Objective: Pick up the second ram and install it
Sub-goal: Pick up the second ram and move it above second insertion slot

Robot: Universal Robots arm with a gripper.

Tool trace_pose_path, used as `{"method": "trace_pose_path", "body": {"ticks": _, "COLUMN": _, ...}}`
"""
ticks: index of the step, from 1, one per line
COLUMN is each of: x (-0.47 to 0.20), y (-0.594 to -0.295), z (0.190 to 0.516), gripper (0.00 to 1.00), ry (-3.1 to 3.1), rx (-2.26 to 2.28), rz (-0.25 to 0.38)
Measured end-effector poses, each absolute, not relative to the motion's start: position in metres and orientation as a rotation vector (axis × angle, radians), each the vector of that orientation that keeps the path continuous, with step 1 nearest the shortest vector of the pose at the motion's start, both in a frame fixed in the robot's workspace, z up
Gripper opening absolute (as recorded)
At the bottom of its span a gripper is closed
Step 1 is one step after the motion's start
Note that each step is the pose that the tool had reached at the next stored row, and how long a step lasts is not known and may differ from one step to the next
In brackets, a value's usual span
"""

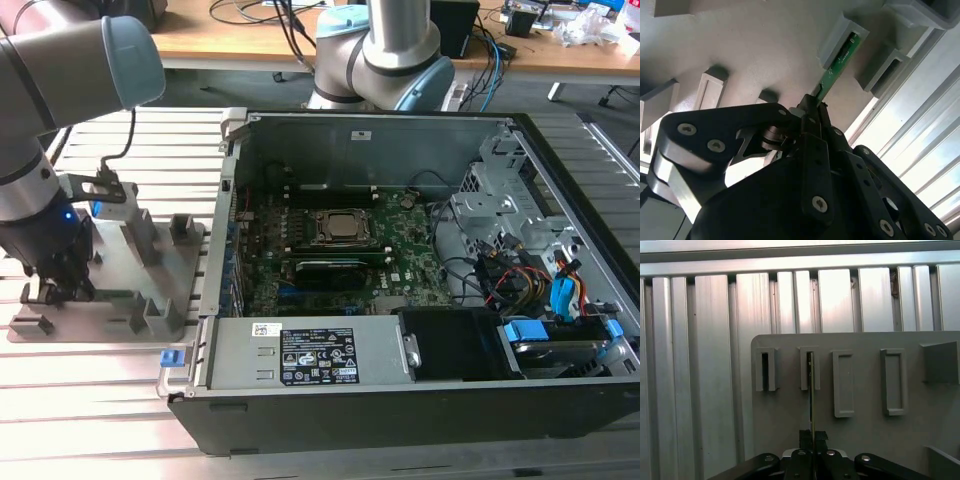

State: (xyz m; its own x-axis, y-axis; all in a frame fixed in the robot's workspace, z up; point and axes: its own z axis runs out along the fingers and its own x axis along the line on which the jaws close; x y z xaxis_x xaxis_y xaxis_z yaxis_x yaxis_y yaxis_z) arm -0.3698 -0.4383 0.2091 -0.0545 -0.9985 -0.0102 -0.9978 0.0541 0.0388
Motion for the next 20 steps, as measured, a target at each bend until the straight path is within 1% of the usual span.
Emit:
{"method": "trace_pose_path", "body": {"ticks": 9, "x": -0.370, "y": -0.438, "z": 0.224, "gripper": 0.14, "ry": -2.267, "rx": 2.147, "rz": -0.055}}
{"method": "trace_pose_path", "body": {"ticks": 20, "x": -0.370, "y": -0.438, "z": 0.249, "gripper": 0.14, "ry": -2.267, "rx": 2.147, "rz": -0.055}}
